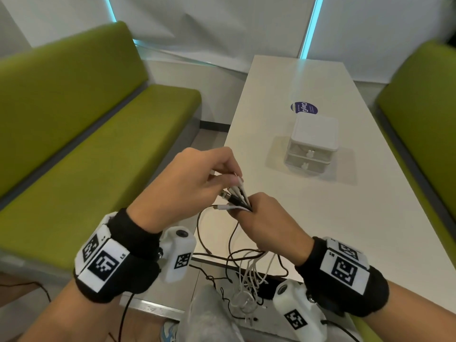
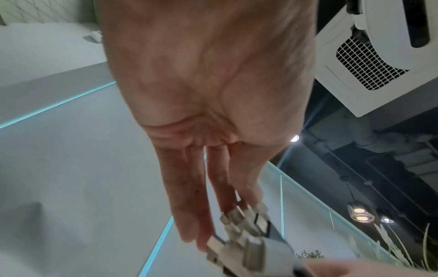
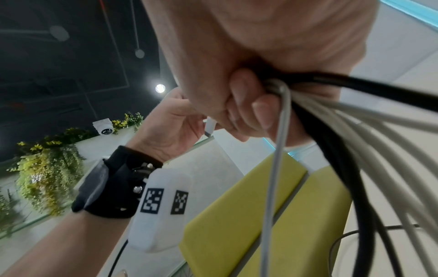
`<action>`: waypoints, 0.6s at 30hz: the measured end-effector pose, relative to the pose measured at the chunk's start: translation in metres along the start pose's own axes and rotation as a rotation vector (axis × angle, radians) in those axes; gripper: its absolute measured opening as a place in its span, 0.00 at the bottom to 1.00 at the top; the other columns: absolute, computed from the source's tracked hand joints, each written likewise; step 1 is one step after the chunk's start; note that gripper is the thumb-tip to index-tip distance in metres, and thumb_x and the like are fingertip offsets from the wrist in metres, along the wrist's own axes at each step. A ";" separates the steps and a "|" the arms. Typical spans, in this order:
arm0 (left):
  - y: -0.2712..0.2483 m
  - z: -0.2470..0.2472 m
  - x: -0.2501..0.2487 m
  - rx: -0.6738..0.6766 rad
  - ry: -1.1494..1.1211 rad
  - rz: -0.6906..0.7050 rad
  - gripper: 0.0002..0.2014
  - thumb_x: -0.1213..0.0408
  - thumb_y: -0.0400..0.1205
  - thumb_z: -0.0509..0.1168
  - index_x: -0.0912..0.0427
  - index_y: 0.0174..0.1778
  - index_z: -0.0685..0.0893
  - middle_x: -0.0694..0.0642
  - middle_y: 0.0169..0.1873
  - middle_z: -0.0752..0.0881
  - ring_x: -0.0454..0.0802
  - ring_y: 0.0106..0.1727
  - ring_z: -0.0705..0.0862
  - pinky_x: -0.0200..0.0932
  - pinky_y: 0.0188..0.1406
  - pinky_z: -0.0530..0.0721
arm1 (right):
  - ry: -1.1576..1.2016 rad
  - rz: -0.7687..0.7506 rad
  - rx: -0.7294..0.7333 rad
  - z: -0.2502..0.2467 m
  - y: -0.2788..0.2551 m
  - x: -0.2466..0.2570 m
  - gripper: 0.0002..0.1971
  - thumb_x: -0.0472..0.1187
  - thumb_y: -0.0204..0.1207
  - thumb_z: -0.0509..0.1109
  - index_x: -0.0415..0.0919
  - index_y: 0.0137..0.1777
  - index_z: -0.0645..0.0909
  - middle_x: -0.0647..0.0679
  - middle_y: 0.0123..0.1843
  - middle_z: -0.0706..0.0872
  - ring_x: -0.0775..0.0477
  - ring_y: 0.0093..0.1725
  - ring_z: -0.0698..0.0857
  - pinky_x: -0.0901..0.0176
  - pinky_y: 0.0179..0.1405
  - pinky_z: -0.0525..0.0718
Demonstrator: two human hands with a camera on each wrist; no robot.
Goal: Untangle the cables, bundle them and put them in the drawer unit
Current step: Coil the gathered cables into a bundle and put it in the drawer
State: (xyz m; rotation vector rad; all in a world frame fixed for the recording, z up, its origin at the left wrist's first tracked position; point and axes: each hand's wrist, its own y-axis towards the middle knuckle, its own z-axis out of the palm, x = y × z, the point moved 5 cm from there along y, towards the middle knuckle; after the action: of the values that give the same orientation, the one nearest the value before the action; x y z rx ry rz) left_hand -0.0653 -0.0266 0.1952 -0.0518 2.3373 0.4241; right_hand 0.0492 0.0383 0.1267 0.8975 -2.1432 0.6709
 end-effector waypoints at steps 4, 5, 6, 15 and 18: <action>-0.003 0.008 0.002 -0.025 -0.177 -0.026 0.03 0.69 0.75 0.70 0.57 0.41 0.88 0.47 0.46 0.90 0.44 0.52 0.88 0.44 0.50 0.88 | 0.114 0.020 0.025 0.005 -0.003 -0.003 0.22 0.46 0.81 0.64 0.42 0.26 0.65 0.50 0.20 0.67 0.46 0.23 0.64 0.53 0.27 0.66; -0.004 0.012 0.004 -0.022 -0.213 -0.037 0.03 0.69 0.74 0.69 0.58 0.39 0.87 0.47 0.47 0.90 0.45 0.54 0.88 0.43 0.52 0.88 | 0.132 0.020 0.026 0.006 -0.003 -0.003 0.22 0.46 0.82 0.64 0.42 0.26 0.65 0.50 0.21 0.67 0.46 0.23 0.64 0.52 0.28 0.66; -0.006 0.016 0.006 -0.014 -0.239 -0.045 0.04 0.70 0.73 0.68 0.58 0.37 0.87 0.47 0.48 0.89 0.46 0.55 0.87 0.43 0.54 0.87 | 0.135 0.023 0.024 0.006 -0.003 -0.003 0.22 0.46 0.82 0.64 0.42 0.26 0.65 0.50 0.21 0.67 0.46 0.24 0.64 0.52 0.28 0.65; -0.009 0.037 0.016 -0.006 -0.403 -0.117 0.08 0.71 0.85 0.59 0.61 0.45 0.82 0.51 0.50 0.91 0.50 0.55 0.88 0.53 0.57 0.86 | 0.118 0.046 0.007 0.004 -0.006 -0.004 0.22 0.42 0.82 0.63 0.43 0.25 0.64 0.52 0.20 0.66 0.49 0.21 0.61 0.53 0.28 0.62; -0.011 0.039 0.012 0.064 -0.335 -0.056 0.07 0.62 0.85 0.62 0.57 0.52 0.85 0.46 0.57 0.89 0.46 0.60 0.87 0.46 0.57 0.86 | 0.126 0.046 0.002 0.002 -0.007 -0.008 0.20 0.40 0.80 0.63 0.39 0.26 0.64 0.56 0.16 0.63 0.52 0.19 0.59 0.55 0.25 0.59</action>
State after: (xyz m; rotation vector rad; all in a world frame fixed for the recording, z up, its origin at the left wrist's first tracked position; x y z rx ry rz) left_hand -0.0461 -0.0236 0.1581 -0.0136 2.0123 0.3039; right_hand 0.0576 0.0359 0.1210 0.7877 -2.0561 0.7328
